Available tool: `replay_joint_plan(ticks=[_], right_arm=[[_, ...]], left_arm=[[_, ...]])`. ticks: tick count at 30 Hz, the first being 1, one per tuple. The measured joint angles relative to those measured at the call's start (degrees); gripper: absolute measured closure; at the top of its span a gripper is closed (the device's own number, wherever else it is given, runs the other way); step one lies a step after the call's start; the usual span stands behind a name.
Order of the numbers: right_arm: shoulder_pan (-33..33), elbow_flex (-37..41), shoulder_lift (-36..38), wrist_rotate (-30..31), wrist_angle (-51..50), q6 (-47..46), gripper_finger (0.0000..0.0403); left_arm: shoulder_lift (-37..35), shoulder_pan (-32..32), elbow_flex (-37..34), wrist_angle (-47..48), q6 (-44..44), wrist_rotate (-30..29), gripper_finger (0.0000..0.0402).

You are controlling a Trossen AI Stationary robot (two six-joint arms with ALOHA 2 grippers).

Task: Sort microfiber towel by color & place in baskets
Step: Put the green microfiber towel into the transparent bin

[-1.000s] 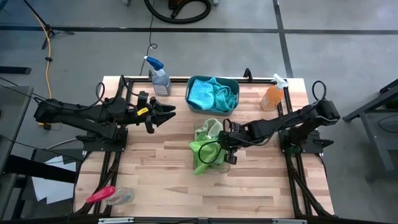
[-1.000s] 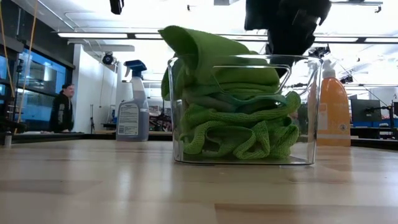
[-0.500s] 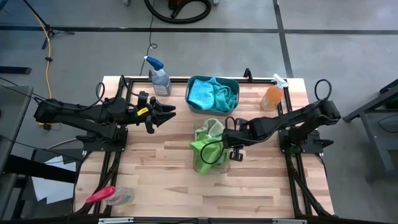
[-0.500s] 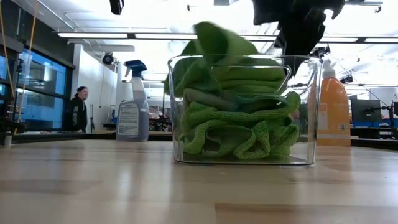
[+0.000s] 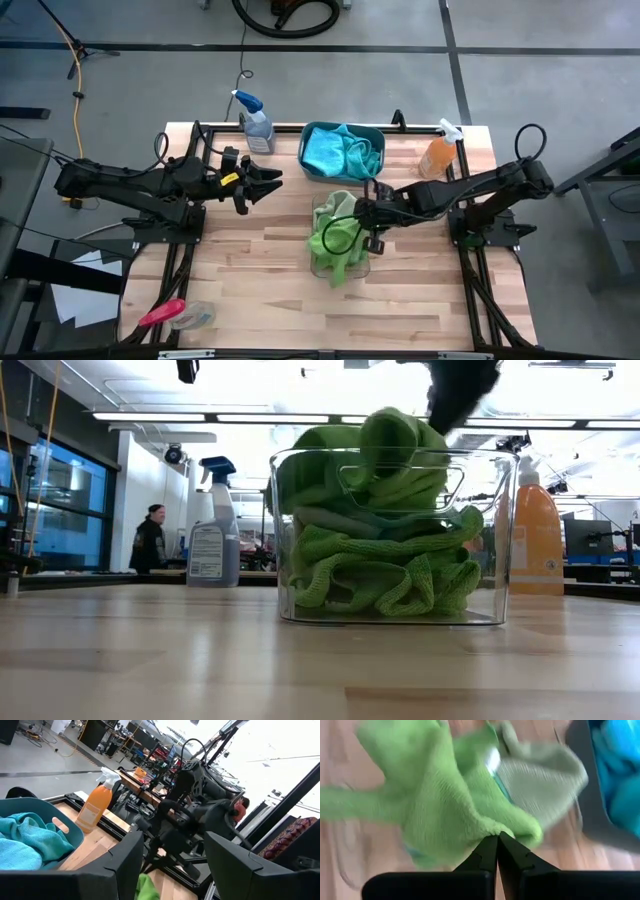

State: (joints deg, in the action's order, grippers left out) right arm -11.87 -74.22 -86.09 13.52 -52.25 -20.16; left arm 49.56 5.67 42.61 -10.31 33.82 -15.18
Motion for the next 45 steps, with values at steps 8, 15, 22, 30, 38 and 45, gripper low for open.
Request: replay_joint_plan(ticks=[8,15,22,30,38,45], right_arm=[[1.1,0.0,-4.1,0.0,9.6,0.7,0.0397],[3.0,0.0,-11.9,-0.4,10.8,0.7,0.0397],[4.9,0.0,-19.1,-3.7,10.7,1.0,0.0397],[5.9,-0.1,-18.3,-5.3,10.7,0.9,0.0396],[6.0,0.0,-12.7,-6.9,8.6,0.1,0.0296],[5.8,0.0,-6.9,-5.7,5.1,3.7,0.0187]], left_arm=[[0.0,0.0,0.0,0.0,0.0,0.0,0.0204],[0.0,0.0,0.0,0.0,0.2,0.0,0.0204],[0.0,0.0,0.0,0.0,0.5,0.0,0.0204],[0.0,0.0,0.0,0.0,0.5,0.0,0.0204],[0.0,0.0,0.0,0.1,0.1,0.0,0.0204],[0.0,0.0,0.0,0.1,0.1,0.0,0.0204]])
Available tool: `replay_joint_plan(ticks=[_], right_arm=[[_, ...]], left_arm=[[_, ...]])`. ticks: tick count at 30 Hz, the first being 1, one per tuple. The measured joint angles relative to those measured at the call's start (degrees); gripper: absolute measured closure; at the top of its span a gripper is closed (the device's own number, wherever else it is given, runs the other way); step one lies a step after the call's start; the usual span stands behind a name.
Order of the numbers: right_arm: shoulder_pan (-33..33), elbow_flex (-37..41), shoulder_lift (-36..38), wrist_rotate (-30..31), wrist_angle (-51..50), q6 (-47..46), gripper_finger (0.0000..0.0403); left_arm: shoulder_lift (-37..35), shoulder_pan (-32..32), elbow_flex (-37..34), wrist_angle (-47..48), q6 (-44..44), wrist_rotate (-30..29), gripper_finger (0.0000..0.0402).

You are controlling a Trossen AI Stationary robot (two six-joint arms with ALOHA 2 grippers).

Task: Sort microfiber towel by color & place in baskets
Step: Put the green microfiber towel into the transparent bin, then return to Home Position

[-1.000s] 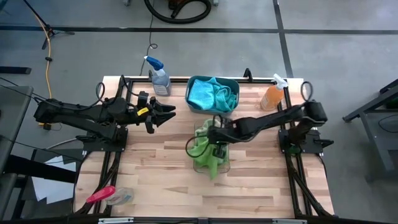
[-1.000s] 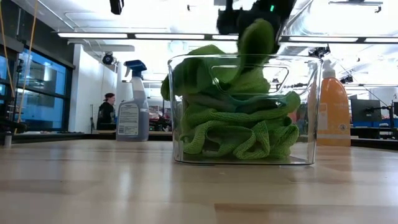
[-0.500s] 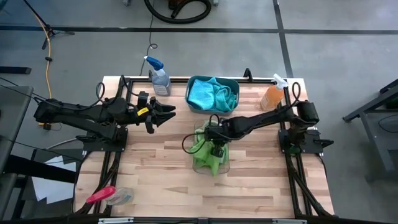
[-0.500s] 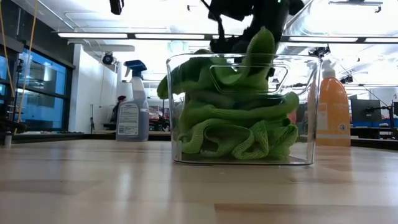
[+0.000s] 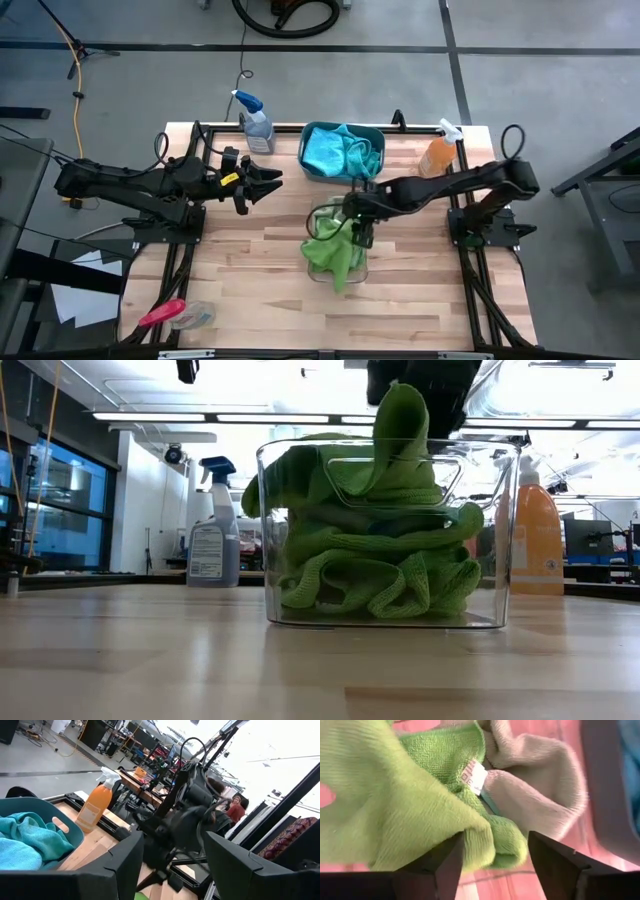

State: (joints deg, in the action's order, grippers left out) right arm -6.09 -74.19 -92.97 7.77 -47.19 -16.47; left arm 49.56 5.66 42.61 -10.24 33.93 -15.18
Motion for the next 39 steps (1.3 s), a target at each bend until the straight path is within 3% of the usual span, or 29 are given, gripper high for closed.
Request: replay_joint_plan(ticks=[4,14,20,25,32,36,39], right_arm=[[0.1,0.0,2.9,0.2,-2.4,0.3,0.0167],[0.1,0.0,9.4,1.0,-8.9,0.9,0.0165],[-1.6,0.2,12.9,5.9,-13.6,-1.8,0.0165],[-4.6,8.3,18.6,6.3,-10.9,-7.7,0.0165],[-11.0,24.5,29.9,4.7,-4.5,-25.0,0.0166],[-13.2,28.1,35.1,4.5,2.3,-31.1,0.0167],[-13.3,28.0,37.5,4.7,9.8,-29.8,0.0167]], left_arm=[[0.0,0.0,0.0,0.0,0.0,0.0,0.0204],[0.0,0.0,0.0,0.0,-0.1,-1.0,0.0204],[0.0,0.0,0.0,0.0,-0.1,-1.2,0.0204],[0.0,0.0,0.0,0.0,-0.1,-1.2,0.0204],[0.0,0.0,0.0,0.0,-0.1,-1.2,0.0204],[0.0,0.0,0.0,0.0,-0.3,-1.1,0.0204],[0.0,0.0,0.0,0.0,-2.0,-0.3,0.0204]])
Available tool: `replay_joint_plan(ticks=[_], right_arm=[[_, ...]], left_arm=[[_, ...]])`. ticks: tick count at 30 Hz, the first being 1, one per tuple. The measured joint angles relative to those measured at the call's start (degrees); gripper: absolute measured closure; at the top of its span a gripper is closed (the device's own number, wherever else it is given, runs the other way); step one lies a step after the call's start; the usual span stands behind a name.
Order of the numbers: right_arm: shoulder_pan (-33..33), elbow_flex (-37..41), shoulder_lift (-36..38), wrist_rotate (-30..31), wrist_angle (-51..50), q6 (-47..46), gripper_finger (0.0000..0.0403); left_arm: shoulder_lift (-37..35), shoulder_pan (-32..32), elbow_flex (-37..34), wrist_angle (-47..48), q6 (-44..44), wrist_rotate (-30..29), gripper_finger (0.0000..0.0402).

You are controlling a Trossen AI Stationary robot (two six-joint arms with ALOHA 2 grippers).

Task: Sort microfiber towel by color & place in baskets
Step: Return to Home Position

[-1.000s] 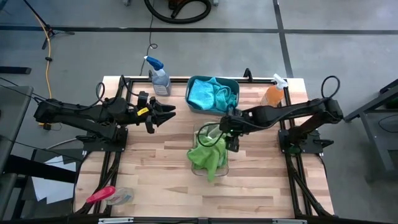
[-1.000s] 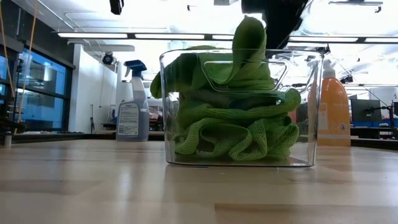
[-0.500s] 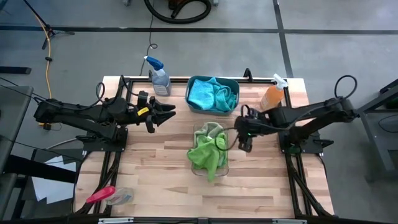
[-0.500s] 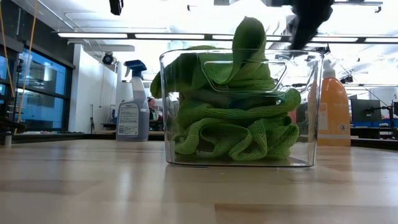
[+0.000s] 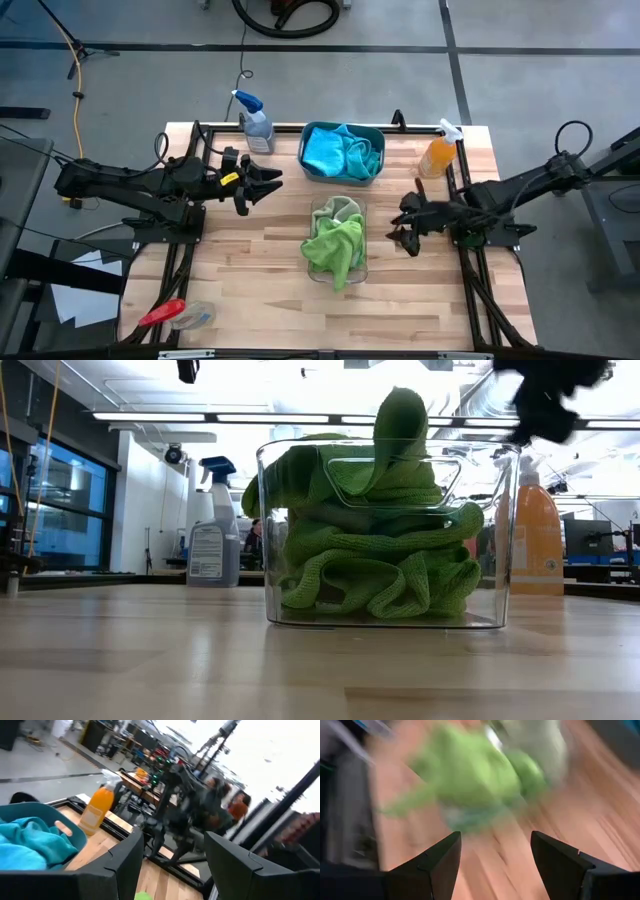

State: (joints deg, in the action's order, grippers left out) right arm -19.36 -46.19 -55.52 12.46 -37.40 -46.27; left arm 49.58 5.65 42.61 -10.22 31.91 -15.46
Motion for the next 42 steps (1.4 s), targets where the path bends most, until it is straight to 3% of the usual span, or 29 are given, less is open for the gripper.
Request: replay_joint_plan(ticks=[4,7,10,14,22,29,37,42], right_arm=[[1.3,-2.8,0.7,2.3,15.1,7.0,0.0167],[2.7,-5.9,-0.3,7.7,22.0,10.5,0.0167],[4.5,-9.6,-1.7,12.4,23.4,11.8,0.0167],[7.0,-13.4,-3.9,12.6,23.1,13.3,0.0167],[8.5,-15.2,-4.9,11.1,23.1,13.9,0.0167],[8.5,-15.2,-4.9,10.6,22.7,13.3,0.0167],[8.5,-15.2,-4.4,0.7,19.3,14.0,0.0167],[8.5,-15.2,-2.7,-2.6,14.0,15.9,0.0167]], left_arm=[[-1.2,0.0,0.0,-0.1,-3.9,3.7,0.0204],[-2.9,0.0,0.0,0.3,-6.9,5.4,0.0204],[-5.1,0.0,0.0,0.1,-9.9,5.9,0.0204],[-8.5,0.0,0.0,1.9,-12.8,5.9,0.0204],[-13.1,0.0,0.0,8.9,-13.0,5.9,0.0204],[-13.1,0.0,0.0,4.0,-14.9,5.9,0.0204],[-11.4,0.0,0.0,0.3,-16.6,5.9,0.0204],[-9.6,0.0,0.0,-2.9,-16.6,5.9,0.0204]])
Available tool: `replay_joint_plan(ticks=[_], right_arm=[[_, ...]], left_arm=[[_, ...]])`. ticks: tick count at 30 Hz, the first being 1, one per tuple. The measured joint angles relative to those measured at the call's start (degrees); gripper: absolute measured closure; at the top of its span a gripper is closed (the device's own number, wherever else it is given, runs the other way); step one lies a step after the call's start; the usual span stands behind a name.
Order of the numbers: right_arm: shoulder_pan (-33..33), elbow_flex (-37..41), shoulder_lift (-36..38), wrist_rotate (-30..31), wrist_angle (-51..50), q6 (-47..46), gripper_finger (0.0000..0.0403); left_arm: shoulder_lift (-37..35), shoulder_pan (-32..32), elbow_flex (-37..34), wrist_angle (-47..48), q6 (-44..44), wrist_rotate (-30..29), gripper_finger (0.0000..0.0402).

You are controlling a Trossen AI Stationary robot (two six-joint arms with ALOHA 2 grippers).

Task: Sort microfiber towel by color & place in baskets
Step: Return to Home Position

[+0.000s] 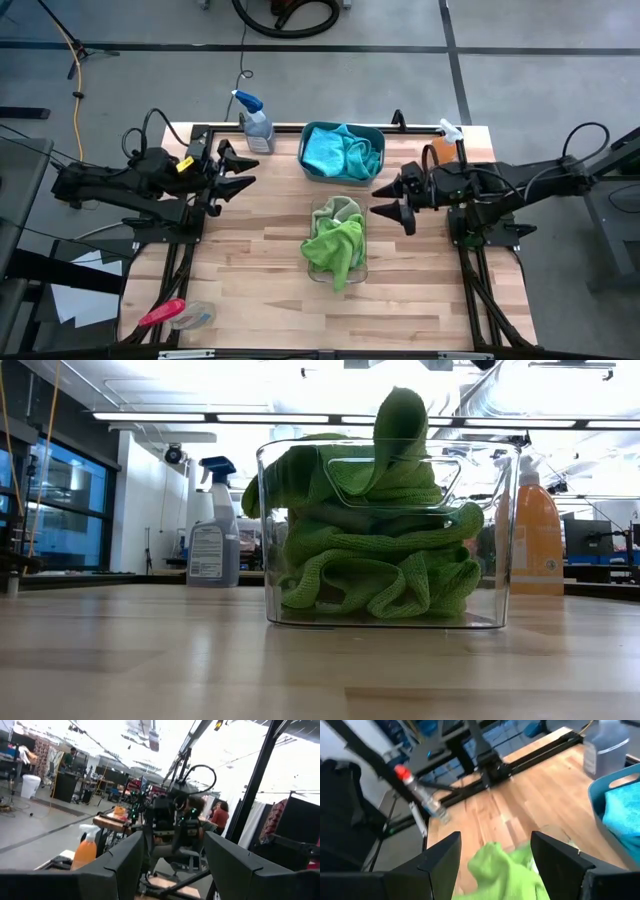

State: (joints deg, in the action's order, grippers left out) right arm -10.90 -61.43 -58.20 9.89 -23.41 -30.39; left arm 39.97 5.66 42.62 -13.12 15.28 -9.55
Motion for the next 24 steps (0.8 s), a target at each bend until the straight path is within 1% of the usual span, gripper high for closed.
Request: replay_joint_plan(ticks=[4,8,11,16,20,24], right_arm=[[0.0,0.0,2.1,-3.6,-3.5,2.1,0.0167],[0.0,0.0,3.8,-4.4,-5.6,5.1,0.0167],[0.0,0.0,4.7,-4.4,-5.8,6.3,0.0167],[0.0,0.0,5.9,-5.0,-6.5,3.2,0.0167],[0.0,0.0,6.0,-4.1,-6.3,0.7,0.0167],[0.4,0.0,5.8,-3.4,-5.9,-1.0,0.0167]], left_arm=[[1.3,0.0,0.0,-1.9,-0.9,0.0,0.0204],[1.2,0.0,-1.7,-1.8,-0.6,-1.9,0.0204],[-0.7,0.0,-4.9,-2.0,1.6,-3.2,0.0204],[-4.7,0.0,-13.1,-9.5,4.0,-3.9,0.0209],[-7.9,0.0,-20.1,-16.1,3.6,-6.0,0.0238],[-10.6,0.0,-26.4,-21.9,3.6,-6.2,0.0283]])
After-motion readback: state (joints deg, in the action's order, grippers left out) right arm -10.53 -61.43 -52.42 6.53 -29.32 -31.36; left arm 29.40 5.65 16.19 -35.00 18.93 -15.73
